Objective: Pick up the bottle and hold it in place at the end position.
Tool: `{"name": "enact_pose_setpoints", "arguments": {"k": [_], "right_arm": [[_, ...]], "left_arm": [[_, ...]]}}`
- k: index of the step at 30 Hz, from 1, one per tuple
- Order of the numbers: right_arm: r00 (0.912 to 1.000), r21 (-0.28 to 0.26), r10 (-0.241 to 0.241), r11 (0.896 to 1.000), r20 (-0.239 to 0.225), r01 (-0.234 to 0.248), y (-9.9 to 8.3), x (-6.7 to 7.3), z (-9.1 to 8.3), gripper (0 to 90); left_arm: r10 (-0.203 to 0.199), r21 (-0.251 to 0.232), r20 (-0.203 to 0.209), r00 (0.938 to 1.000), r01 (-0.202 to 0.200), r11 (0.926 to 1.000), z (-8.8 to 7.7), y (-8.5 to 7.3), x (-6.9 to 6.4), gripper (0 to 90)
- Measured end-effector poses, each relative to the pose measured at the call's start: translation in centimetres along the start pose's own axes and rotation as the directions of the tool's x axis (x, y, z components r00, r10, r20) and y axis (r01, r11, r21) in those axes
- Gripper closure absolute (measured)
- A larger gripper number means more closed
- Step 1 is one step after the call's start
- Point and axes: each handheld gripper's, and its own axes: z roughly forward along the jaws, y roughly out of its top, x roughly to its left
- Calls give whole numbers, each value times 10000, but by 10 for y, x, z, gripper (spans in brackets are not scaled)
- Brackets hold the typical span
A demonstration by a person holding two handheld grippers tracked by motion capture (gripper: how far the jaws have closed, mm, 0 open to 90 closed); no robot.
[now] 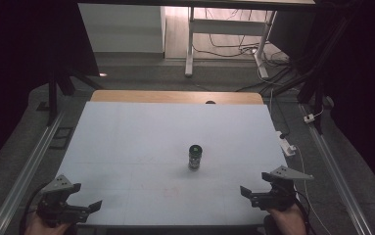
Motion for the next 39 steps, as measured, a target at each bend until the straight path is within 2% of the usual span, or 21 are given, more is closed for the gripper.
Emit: {"name": "enact_pose_setpoints", "arguments": {"k": [9, 12, 18, 22, 33, 39], "right_arm": [[9998, 267, -192, 9995, -75, 194, 1, 1, 3, 0], [9997, 308, -219, 9993, -67, 221, 1, 1, 3, 0], [9993, 303, -361, 9989, -55, 363, 0, 2, 3, 0], [9991, 326, -415, 9986, -37, 416, 1, 3, 3, 0], [9979, 432, -644, 9970, -40, 645, 2, 6, 4, 0], [9968, 272, -758, 9967, -261, 765, 7, 9, 5, 0]], "left_arm": [[-7, 6, -102, 9999, 7, 10000, 0, 0, 0, 13], [-84, -62, -273, 9996, 82, 9999, 0, 1, 0, 7], [179, -76, -587, 9981, -184, 9998, 1, 3, -3, 2], [146, -154, -642, 9978, -156, 9998, 1, 2, -3, 2], [109, -217, -277, 9996, -115, 9997, 0, 1, 0, 2], [-42, -236, -212, 9998, 37, 9997, 0, 1, 2, 4]]}}
